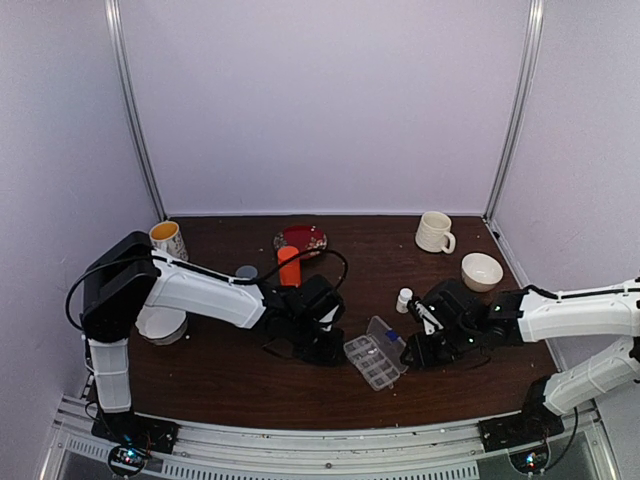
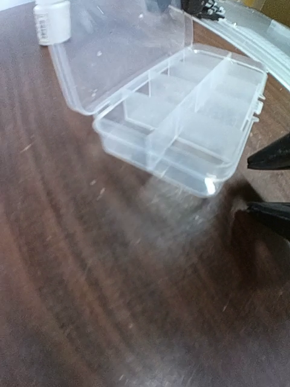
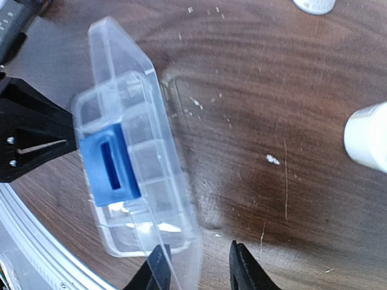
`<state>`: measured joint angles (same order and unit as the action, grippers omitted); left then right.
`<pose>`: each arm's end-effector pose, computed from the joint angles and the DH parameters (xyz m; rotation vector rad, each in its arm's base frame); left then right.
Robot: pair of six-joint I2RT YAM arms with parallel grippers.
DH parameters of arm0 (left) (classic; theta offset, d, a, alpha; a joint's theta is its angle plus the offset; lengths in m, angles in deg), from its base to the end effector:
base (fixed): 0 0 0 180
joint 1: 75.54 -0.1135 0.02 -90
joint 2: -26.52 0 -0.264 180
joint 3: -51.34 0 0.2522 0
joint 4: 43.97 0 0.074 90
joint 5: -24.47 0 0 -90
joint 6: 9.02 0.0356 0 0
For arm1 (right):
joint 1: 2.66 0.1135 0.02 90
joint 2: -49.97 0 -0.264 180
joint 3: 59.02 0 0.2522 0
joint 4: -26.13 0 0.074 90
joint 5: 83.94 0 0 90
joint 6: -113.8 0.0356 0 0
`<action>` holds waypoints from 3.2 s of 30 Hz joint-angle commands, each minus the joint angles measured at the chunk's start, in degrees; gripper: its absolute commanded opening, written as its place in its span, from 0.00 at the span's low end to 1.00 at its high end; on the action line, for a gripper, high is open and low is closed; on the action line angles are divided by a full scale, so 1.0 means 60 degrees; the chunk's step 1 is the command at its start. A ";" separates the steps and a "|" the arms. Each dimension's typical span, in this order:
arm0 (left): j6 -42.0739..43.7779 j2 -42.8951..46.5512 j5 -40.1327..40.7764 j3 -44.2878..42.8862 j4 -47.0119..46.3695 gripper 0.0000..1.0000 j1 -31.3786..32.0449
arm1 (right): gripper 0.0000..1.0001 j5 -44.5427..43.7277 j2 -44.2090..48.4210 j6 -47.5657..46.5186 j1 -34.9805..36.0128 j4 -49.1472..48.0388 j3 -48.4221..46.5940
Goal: Sort the pills into containers
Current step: Adjust the lid of the pill container.
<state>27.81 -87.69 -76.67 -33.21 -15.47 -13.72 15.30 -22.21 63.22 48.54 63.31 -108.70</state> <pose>0.1851 -0.3601 0.1369 0.2974 2.8690 -0.8447 0.1380 0.1807 0.1741 -0.3481 2.7773 0.6981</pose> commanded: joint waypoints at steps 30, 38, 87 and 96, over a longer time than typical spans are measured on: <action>-0.0809 0.1220 0.0676 0.0916 -0.1095 0.60 -0.0011 | 0.21 -0.0342 0.0496 0.1137 0.0577 -0.0817 -0.0226; -0.0842 0.0889 0.0669 0.0835 -0.0774 0.65 -0.0027 | 0.17 -0.0670 0.0626 0.2938 0.1283 -0.2215 0.0582; 0.0541 -0.0519 0.1307 -0.1228 0.1447 0.32 -0.0045 | 0.49 -0.2388 0.0333 0.0873 0.1399 0.0997 -0.0039; 0.0527 -0.0508 0.1368 -0.1195 0.1436 0.30 -0.0025 | 0.48 -0.3019 -0.0476 0.0415 0.1318 0.1190 0.0013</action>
<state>30.13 -90.71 -69.58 -41.05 -7.73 -13.63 0.63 -22.43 67.70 56.86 69.34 -108.75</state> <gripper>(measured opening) 0.303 0.489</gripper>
